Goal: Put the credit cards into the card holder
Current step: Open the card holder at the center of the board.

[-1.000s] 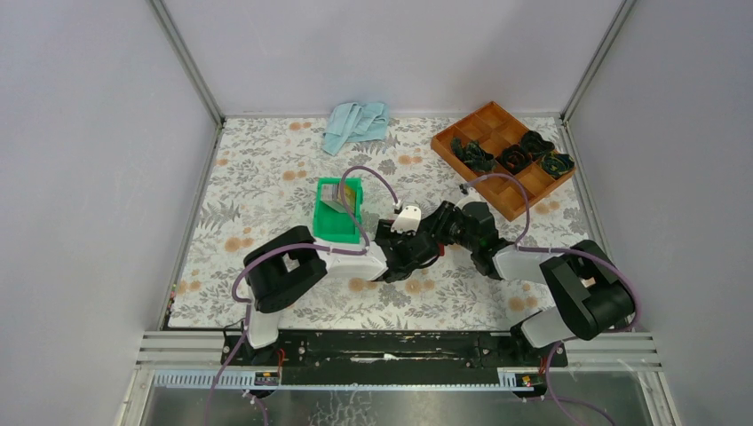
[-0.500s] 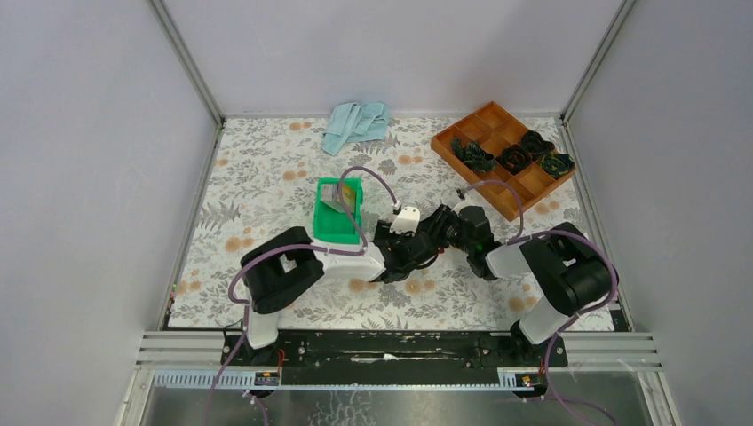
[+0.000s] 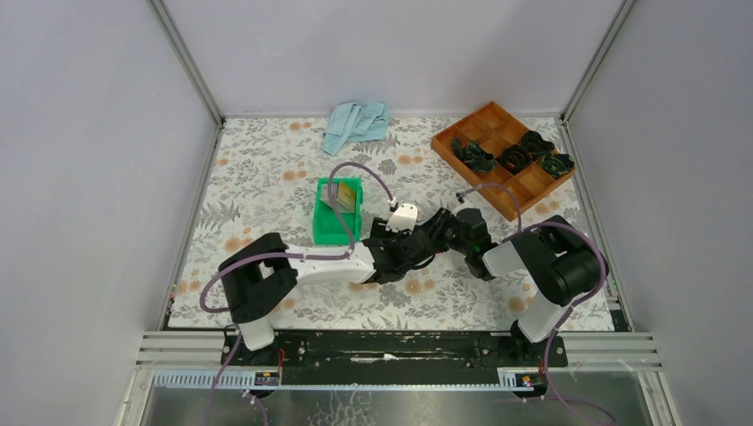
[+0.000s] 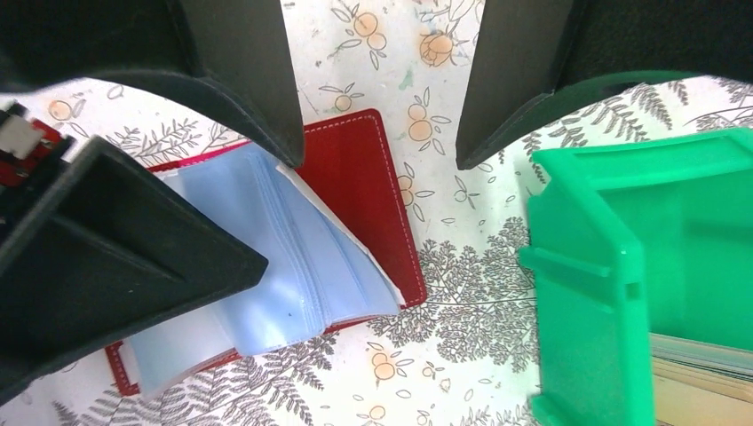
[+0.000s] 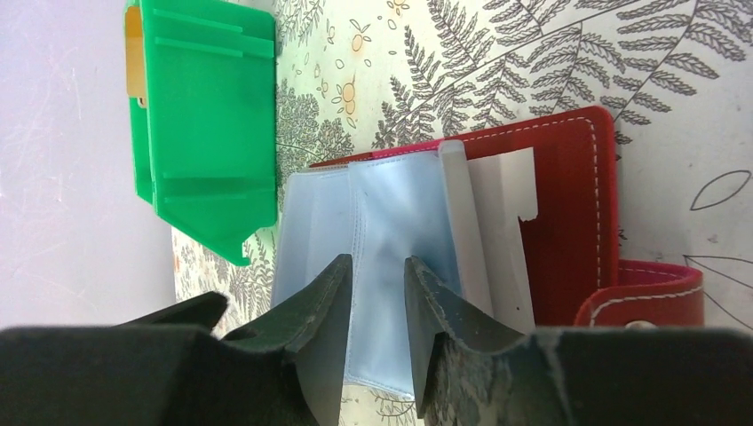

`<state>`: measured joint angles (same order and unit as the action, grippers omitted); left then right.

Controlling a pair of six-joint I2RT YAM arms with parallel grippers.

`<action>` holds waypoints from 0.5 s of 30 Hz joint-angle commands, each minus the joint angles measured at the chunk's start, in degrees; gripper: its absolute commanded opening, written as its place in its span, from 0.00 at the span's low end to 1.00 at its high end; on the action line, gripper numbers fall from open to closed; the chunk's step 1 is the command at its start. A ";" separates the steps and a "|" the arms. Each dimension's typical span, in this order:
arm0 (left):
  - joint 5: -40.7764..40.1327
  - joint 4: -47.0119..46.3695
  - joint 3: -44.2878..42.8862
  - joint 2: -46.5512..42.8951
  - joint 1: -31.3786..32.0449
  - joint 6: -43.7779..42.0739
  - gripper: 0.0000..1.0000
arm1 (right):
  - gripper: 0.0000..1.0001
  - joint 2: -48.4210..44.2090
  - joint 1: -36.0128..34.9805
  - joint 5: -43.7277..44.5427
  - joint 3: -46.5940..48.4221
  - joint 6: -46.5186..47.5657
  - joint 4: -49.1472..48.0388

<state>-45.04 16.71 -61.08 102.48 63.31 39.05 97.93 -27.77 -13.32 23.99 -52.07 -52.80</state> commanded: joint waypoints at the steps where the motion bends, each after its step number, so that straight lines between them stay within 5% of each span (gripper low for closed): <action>1: -3.17 3.04 -2.13 -4.06 0.59 -0.64 0.71 | 0.36 0.97 -0.46 2.47 -0.78 1.13 1.20; 15: -1.36 -2.31 -4.63 -1.03 0.38 -4.53 0.71 | 0.36 -1.57 -0.48 3.86 -2.14 1.93 2.62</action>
<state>-46.09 17.43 -64.45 99.46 63.72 37.10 97.84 -27.77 -12.01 23.03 -52.05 -53.47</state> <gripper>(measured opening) 0.716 0.360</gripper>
